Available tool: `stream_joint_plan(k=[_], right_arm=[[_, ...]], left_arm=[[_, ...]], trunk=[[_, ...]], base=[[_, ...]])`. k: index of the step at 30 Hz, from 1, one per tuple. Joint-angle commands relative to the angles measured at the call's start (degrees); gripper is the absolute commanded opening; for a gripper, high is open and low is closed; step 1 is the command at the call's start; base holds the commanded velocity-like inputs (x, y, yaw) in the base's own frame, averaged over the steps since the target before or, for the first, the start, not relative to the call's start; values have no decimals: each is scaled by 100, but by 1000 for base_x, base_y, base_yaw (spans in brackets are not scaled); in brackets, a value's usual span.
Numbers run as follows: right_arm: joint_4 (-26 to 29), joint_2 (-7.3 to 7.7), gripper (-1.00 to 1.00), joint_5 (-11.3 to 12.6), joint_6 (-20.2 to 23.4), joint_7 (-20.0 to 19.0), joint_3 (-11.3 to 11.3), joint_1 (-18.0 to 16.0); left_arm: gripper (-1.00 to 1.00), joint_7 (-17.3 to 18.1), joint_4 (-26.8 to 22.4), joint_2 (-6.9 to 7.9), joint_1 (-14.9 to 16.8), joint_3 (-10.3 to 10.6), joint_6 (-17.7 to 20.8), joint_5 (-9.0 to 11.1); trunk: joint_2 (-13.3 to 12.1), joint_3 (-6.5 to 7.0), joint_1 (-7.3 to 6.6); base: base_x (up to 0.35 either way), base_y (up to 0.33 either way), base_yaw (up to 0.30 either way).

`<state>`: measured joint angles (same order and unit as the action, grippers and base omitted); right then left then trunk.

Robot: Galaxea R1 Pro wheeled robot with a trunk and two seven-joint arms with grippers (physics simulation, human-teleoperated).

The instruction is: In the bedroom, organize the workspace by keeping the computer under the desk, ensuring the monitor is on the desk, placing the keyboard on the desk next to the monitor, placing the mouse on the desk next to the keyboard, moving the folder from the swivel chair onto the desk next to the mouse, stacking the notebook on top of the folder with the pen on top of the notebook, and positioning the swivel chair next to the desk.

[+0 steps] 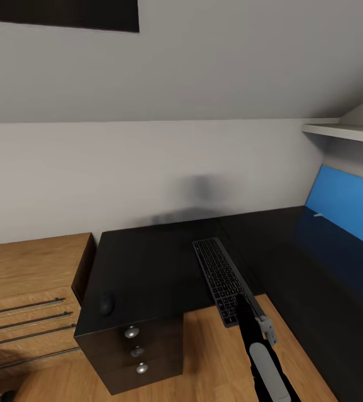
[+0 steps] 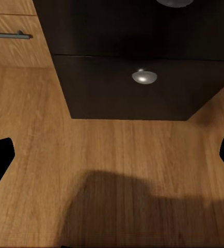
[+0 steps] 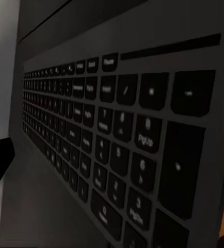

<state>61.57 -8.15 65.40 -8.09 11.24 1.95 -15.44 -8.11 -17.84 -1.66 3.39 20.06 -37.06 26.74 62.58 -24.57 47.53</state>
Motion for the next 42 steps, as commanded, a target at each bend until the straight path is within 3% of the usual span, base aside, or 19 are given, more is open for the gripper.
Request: stream_joint_plan(k=[1, 16, 35, 42], right_arm=[[6, -2, 100, 61, -26, 9, 1, -3], [-1, -2, 100, 61, -26, 9, -10, -3], [-37, -2, 100, 47, -26, 17, -35, -3], [-437, -10, 100, 39, -29, 9, -46, -5]], left_arm=[[100, -58, 0, 2, 4, 49, -17, 7], [100, -54, 0, -1, 4, 57, -12, -1], [100, -51, 0, -7, 4, 68, -12, -10], [100, -51, 0, -9, 4, 68, -5, -11]], trunk=[[4, -6, -1], [4, -6, -1], [4, -6, -1], [4, -6, -1]], base=[[-142, 0, 0], [-260, 0, 0], [-94, 0, 0], [-21, 0, 0]])
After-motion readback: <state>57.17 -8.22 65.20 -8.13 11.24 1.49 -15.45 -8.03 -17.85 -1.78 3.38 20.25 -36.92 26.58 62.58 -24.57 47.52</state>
